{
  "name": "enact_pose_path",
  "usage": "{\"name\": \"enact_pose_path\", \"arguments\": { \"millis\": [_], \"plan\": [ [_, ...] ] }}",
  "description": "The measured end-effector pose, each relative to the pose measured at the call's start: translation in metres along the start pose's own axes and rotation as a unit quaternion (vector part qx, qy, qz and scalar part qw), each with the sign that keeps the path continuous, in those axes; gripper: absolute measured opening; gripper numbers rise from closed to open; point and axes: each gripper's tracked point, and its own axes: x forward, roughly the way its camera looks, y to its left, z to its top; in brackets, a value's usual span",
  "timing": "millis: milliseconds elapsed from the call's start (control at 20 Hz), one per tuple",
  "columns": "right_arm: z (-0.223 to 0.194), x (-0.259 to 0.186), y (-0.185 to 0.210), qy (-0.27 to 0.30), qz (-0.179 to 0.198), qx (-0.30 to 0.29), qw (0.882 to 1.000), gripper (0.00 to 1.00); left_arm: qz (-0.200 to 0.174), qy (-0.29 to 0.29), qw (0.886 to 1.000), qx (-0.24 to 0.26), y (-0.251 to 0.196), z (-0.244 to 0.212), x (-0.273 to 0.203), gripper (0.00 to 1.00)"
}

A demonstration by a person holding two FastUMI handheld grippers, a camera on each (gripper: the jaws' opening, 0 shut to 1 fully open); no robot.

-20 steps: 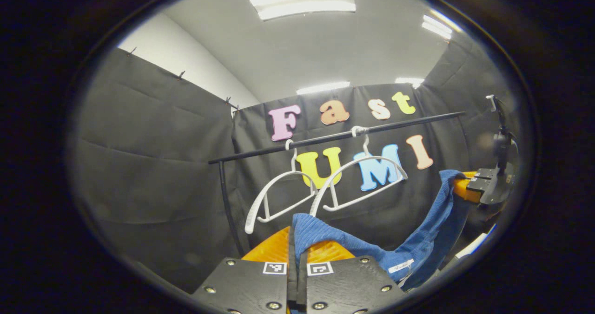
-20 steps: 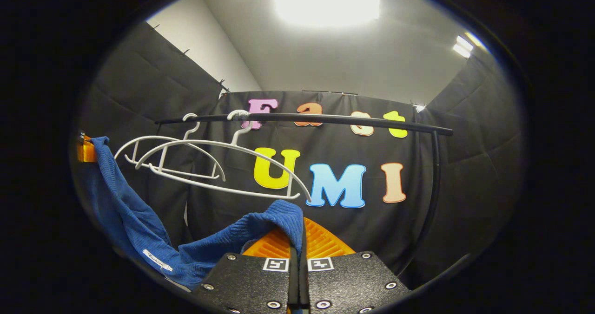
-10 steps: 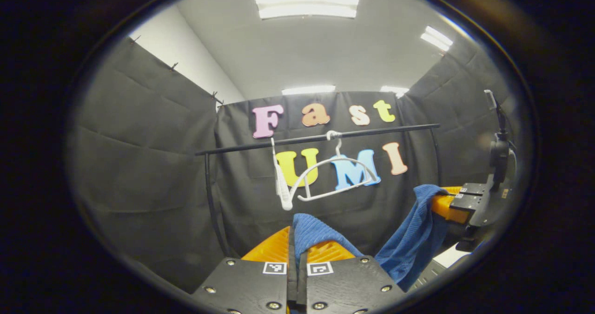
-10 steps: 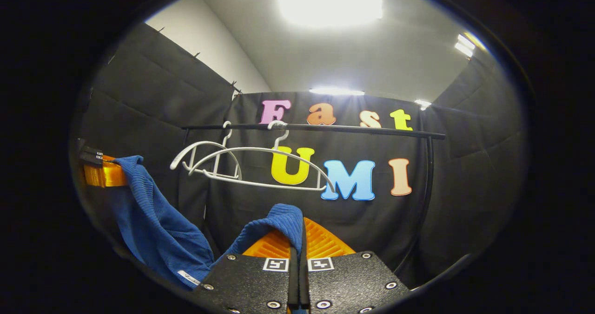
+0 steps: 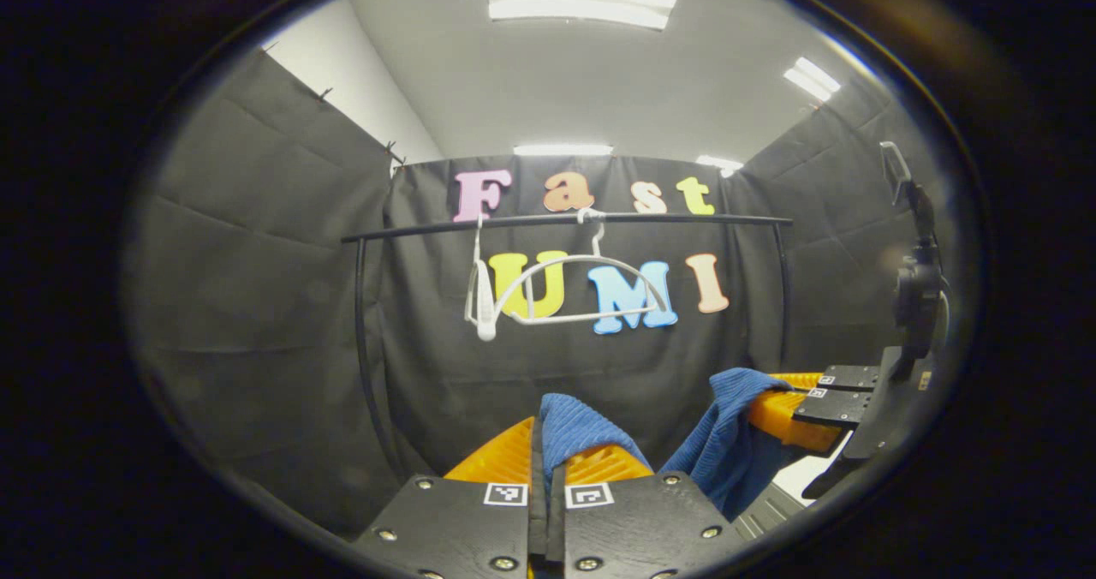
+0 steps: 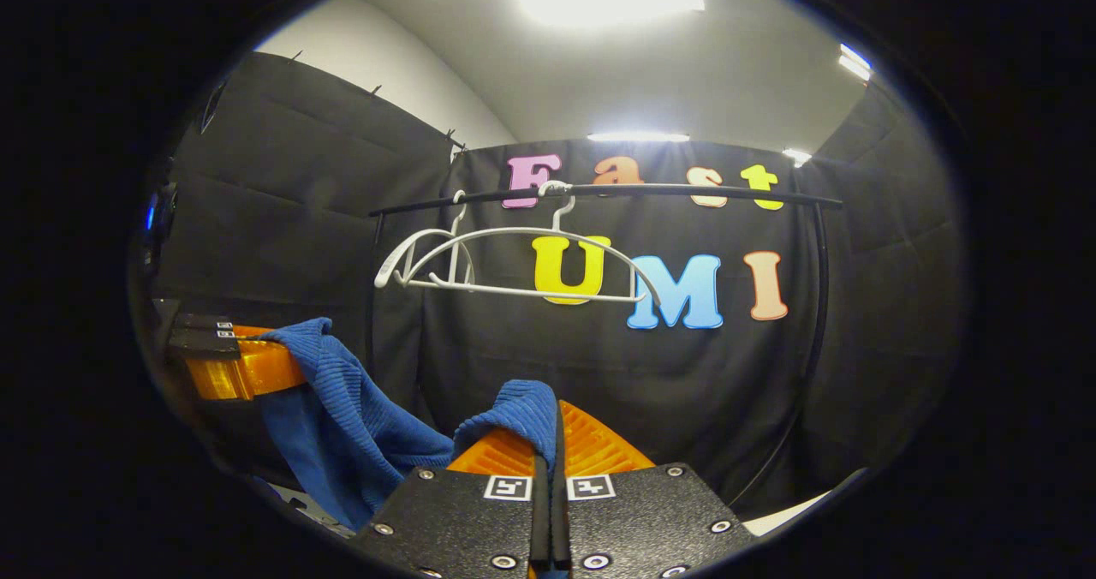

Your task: Grasp the clothes on the hanger with both hands and then place them into the laundry hamper below.

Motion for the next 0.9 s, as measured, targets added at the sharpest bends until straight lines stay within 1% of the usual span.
{"name": "enact_pose_path", "arguments": {
  "millis": [200,300,400,450,550,700,750,900],
  "plan": [
    [-0.047,-0.015,0.011,0.049,0.001,0.010,0.999,0.01,-0.009,0.039,0.999,-0.016,-0.014,-0.046,-0.008,0.01],
    [-0.070,-0.020,0.014,0.074,0.003,0.003,0.997,0.01,-0.007,0.064,0.998,-0.016,-0.015,-0.074,-0.008,0.01],
    [-0.083,-0.016,0.016,0.094,0.004,-0.001,0.996,0.01,-0.003,0.087,0.996,-0.024,-0.011,-0.101,-0.005,0.01],
    [-0.093,-0.015,0.017,0.104,0.004,-0.002,0.995,0.01,0.000,0.097,0.995,-0.030,-0.009,-0.112,-0.006,0.00],
    [-0.108,-0.015,0.017,0.121,0.004,-0.005,0.993,0.01,0.006,0.118,0.992,-0.035,-0.003,-0.136,-0.009,0.01],
    [-0.138,-0.019,0.016,0.151,0.004,-0.007,0.989,0.01,0.011,0.150,0.988,-0.031,0.004,-0.167,-0.012,0.01],
    [-0.148,-0.022,0.017,0.162,0.005,-0.007,0.987,0.01,0.012,0.163,0.986,-0.030,0.005,-0.179,-0.013,0.00],
    [-0.178,-0.032,0.021,0.199,0.010,-0.010,0.980,0.01,0.013,0.197,0.980,-0.028,0.011,-0.214,-0.024,0.01]
  ]
}}
